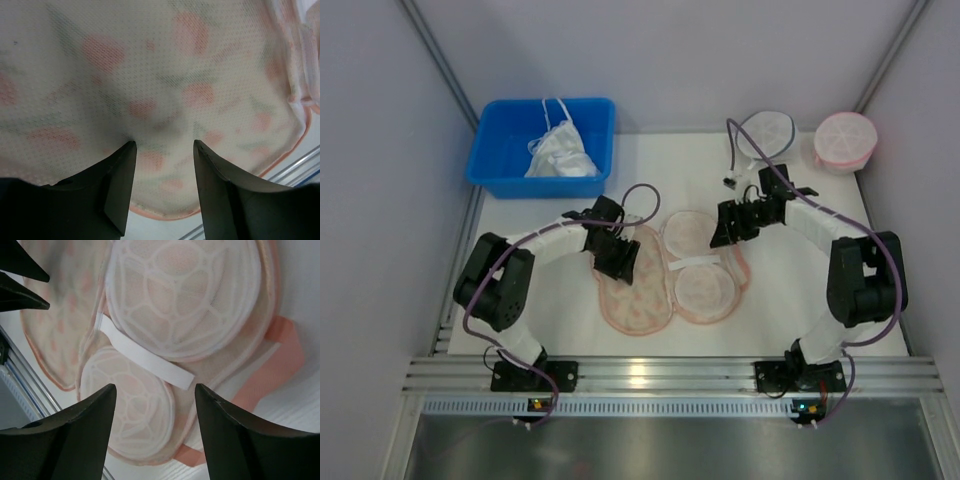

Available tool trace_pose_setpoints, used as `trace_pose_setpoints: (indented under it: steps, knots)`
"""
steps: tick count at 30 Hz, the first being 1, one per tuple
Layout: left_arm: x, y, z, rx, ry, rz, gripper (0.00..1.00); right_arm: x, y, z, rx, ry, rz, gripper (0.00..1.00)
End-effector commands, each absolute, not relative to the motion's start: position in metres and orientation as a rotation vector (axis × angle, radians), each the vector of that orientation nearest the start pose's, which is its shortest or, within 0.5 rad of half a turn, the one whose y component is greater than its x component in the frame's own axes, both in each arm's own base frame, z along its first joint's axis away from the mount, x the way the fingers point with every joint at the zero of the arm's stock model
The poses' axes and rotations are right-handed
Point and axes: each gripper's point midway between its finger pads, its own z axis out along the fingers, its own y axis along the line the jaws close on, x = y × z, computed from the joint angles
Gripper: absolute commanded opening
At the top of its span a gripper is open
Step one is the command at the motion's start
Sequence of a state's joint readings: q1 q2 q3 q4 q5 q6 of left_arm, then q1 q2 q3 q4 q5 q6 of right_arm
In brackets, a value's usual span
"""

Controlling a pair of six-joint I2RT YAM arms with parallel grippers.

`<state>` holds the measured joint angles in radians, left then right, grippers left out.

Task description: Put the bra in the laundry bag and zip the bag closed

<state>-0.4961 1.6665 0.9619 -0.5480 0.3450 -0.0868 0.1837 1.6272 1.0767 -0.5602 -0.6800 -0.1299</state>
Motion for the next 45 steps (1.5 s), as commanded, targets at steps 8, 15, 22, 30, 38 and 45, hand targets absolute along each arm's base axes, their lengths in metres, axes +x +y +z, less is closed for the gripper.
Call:
trace_pose_setpoints:
  steps: [8, 15, 22, 30, 38, 45]
  knots:
    - [0.325, -0.225, 0.027, 0.702, 2.666, -0.409, 0.58, 0.299, 0.163, 0.054, -0.592, 2.603, 0.873, 0.48]
    - [0.345, -0.252, 0.107, 0.805, 2.4, -0.558, 0.75, 0.319, 0.159, 0.059, -0.586, 2.588, 0.796, 0.48]
    - [0.413, -0.223, 0.274, 0.59, 2.031, -0.534, 0.98, 0.338, 0.17, 0.119, -0.618, 2.424, 0.826, 0.66]
    - [0.538, -0.083, 0.264, 0.229, 2.11, -0.271, 0.98, 0.368, 0.146, 0.193, -0.697, 2.257, 0.531, 0.99]
    - [0.574, -0.002, 0.191, 0.101, 2.266, -0.205, 0.86, 0.383, 0.11, 0.228, -0.696, 2.157, 0.226, 0.99]
    - [0.572, 0.004, 0.125, 0.118, 2.396, -0.193, 0.86, 0.38, 0.106, 0.226, -0.675, 2.148, 0.233, 0.99]
